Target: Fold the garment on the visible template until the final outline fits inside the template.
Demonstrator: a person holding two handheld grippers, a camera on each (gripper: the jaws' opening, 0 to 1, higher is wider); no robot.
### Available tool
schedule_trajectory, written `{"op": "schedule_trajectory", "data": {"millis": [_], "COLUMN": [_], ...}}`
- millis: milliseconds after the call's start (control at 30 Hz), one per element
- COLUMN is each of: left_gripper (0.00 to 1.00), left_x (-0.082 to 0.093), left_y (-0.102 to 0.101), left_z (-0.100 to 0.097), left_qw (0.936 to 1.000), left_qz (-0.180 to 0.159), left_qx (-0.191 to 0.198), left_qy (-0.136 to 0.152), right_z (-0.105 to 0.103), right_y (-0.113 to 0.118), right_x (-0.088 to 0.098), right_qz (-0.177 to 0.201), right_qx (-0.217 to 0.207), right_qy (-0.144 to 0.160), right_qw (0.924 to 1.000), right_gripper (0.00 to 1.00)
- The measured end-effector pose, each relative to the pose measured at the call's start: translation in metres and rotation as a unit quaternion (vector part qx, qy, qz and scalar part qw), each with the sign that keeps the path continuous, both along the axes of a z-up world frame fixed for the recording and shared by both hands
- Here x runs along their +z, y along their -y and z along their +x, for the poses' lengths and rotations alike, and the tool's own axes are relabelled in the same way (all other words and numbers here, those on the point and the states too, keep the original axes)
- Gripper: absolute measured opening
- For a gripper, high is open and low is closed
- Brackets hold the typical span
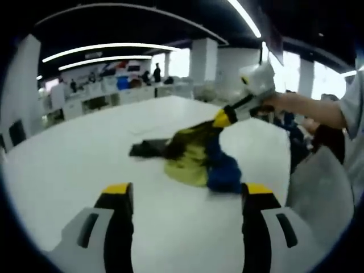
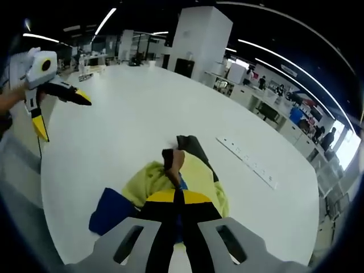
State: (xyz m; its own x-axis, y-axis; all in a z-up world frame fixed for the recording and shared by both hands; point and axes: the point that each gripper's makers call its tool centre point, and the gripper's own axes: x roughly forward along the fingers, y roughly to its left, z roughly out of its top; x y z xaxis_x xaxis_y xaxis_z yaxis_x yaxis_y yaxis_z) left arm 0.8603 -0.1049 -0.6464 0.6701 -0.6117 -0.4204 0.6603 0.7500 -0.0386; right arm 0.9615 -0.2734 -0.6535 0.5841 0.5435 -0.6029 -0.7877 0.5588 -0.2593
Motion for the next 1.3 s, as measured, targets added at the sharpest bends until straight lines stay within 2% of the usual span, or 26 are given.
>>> {"op": "schedule_trajectory", "data": {"millis": [233, 400, 567, 733, 867, 1067, 1300], "left_gripper": [0.65, 0.58, 0.55, 0.5, 0.5, 0.48, 0.47], "left_x": [-0.001, 0.003, -0.001, -0.004, -0.011, -0.013, -0.022], "left_y": [0.008, 0.017, 0.021, 0.028, 0.032, 0.039, 0.043], "left_z": [0.019, 0.035, 0.05, 0.056, 0.063, 0.076, 0.084], "left_qw": [0.9999, 0.9991, 0.9994, 0.9991, 0.9989, 0.9984, 0.9967], "left_qz": [0.008, 0.024, 0.024, 0.027, 0.033, 0.037, 0.057], "left_qx": [-0.013, -0.025, -0.021, -0.028, -0.033, -0.04, -0.057], "left_qy": [0.007, 0.024, 0.016, 0.018, 0.011, 0.016, 0.013], "right_z": [0.001, 0.001, 0.002, 0.002, 0.003, 0.002, 0.001], "right_y": [0.003, 0.003, 0.003, 0.003, 0.003, 0.002, 0.002], "right_x": [0.002, 0.005, 0.007, 0.009, 0.01, 0.012, 0.015], "right_qz": [0.007, 0.007, 0.007, 0.009, 0.009, 0.011, 0.012], "right_qx": [-0.006, -0.007, -0.007, -0.006, -0.006, -0.005, -0.004], "right_qy": [-0.002, 0.004, 0.005, 0.007, 0.008, 0.009, 0.012], "right_qw": [1.0, 0.9999, 0.9999, 0.9999, 0.9999, 0.9999, 0.9999], "right_gripper": [0.02, 0.02, 0.02, 0.02, 0.02, 0.02, 0.02]}}
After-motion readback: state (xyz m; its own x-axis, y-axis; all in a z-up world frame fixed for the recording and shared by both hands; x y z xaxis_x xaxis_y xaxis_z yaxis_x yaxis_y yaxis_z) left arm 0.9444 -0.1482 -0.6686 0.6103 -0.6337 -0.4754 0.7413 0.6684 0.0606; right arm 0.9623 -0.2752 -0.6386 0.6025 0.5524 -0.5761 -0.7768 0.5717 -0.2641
